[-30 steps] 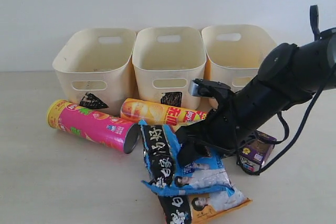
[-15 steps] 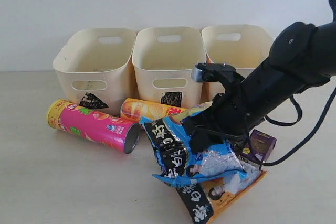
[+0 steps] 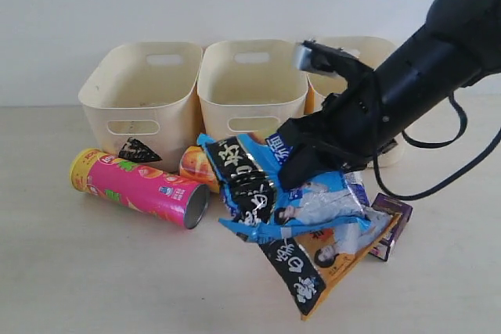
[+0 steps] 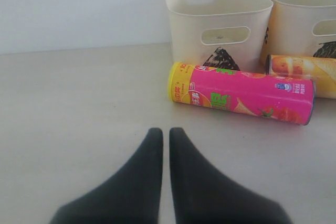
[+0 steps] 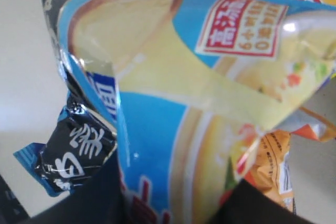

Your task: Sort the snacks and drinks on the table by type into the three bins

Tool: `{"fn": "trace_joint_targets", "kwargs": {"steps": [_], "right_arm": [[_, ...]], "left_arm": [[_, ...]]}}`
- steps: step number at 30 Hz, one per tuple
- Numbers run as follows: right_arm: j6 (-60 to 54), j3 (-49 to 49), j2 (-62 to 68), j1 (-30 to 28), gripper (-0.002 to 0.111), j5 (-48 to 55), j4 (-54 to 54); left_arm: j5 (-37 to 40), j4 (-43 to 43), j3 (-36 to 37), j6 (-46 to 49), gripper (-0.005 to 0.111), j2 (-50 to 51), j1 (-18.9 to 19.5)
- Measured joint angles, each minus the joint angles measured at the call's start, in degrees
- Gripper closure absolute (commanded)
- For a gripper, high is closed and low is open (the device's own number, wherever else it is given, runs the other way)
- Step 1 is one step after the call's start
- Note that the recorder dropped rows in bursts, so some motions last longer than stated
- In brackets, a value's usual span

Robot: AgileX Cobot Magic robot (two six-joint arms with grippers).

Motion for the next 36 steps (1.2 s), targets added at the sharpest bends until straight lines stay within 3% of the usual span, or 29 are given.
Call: {"fn": "trace_joint_targets", "kwargs": {"steps": [6,20,24,27,28,29,36], "right_arm": [[-0.42,0.54,0.00,-5.44,0.109,3.50,1.78],[-9.31,1.21,11.03,-3.80,0.107,4.95,10.81],[-10.67,1.21,12.12,-3.80,0.087,3.74,11.20],[-10.90,1.21,12.12,-3.80,0.062,3.64,11.08],[-10.90,1.21,12.12,-3.80,0.046,3.64,11.08],[-11.16,1.21,12.12,-3.80,0.041,3.63,10.97],[-11.23,-0.16,12.12,-3.80,0.045,4.39,10.48]], "left_arm": [[0.00,0.00,0.00,0.00,0.103,0.00,0.00],[0.00,0.00,0.00,0.00,0.103,0.00,0.00],[0.00,0.00,0.00,0.00,0.103,0.00,0.00],[0.00,0.00,0.00,0.00,0.103,0.00,0.00],[0.00,0.00,0.00,0.00,0.103,0.00,0.00],[0.00,0.00,0.00,0.00,0.103,0.00,0.00],[0.00,0.00,0.00,0.00,0.103,0.00,0.00]]}}
